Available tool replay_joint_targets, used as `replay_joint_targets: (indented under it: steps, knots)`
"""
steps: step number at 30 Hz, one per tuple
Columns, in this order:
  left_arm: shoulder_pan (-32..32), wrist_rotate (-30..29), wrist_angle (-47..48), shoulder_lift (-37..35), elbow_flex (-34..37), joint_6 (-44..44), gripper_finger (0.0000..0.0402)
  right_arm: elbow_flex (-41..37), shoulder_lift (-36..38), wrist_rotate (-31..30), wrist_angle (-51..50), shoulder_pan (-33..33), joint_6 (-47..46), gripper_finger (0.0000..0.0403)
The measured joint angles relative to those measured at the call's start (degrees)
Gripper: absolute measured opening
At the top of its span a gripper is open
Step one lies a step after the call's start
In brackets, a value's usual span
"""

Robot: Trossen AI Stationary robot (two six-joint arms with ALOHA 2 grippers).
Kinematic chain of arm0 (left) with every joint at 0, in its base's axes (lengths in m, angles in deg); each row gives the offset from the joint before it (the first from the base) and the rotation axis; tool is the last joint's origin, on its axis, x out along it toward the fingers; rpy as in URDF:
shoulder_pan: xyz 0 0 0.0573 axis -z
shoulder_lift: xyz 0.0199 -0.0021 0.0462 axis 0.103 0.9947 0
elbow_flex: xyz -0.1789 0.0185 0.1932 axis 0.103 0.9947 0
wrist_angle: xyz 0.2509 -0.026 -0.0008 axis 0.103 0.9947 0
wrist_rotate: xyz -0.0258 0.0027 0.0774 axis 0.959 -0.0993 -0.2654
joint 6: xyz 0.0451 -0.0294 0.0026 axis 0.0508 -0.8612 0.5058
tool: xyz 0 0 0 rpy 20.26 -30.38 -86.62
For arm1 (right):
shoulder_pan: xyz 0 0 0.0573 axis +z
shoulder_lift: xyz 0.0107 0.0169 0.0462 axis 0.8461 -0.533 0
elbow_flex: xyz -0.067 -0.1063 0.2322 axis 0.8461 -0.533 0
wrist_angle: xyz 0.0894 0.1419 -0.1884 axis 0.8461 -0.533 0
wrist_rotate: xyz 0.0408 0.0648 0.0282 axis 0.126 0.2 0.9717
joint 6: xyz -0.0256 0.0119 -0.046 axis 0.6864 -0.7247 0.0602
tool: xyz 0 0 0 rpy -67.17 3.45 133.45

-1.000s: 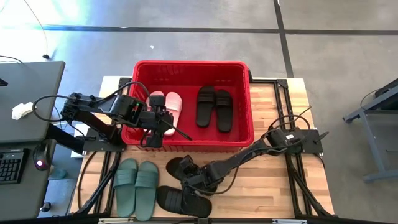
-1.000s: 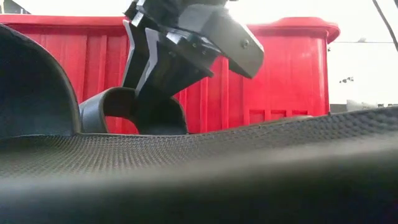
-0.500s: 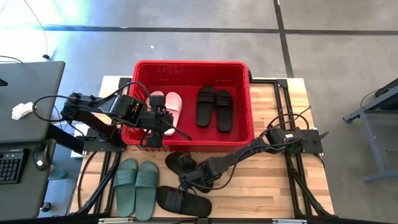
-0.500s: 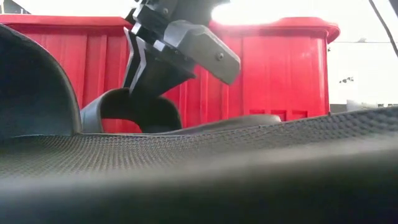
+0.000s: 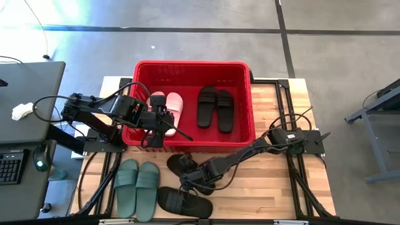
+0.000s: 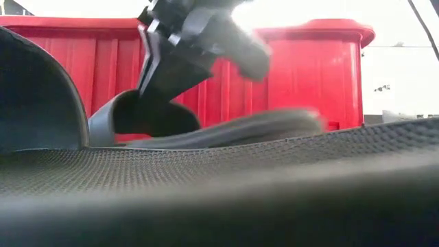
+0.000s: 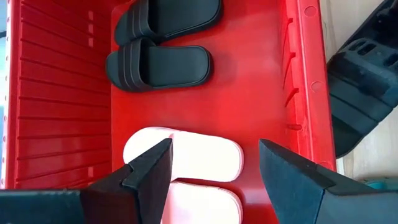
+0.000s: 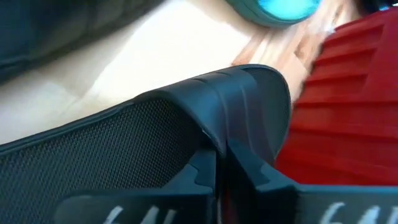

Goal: Pick and place slides into bin
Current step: Put the black slide into the red bin

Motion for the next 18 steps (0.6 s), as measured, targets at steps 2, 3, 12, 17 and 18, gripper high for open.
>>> replay_joint_targets:
  steps: [2, 3, 12, 17, 18]
  knots:
    - [0.0, 0.0, 0.0, 0.0, 0.0, 0.0, 0.0221, 0.0, 0.9, 1.7, -1.1, 0.1, 0.2, 0.0002]
    - [0.0, 0.0, 0.0, 0.0, 0.0, 0.0, 0.0221, 0.0, 1.4, 2.6, -1.3, 0.1, 0.2, 0.0002]
    - [0.0, -0.2, 0.0, 0.0, 0.0, 0.0, 0.0221, 0.0, 8.1, 11.7, -2.6, 0.1, -0.1, 0.0001]
    - [0.0, -0.3, 0.0, 0.0, 0.0, -0.6, 0.0221, 0.0, 12.9, 13.1, -2.4, 0.3, -0.2, 0.0]
    - [0.0, -0.3, 0.0, 0.0, 0.0, -0.6, 0.0221, 0.0, 14.0, 13.6, -2.5, 0.3, -0.2, 0.0]
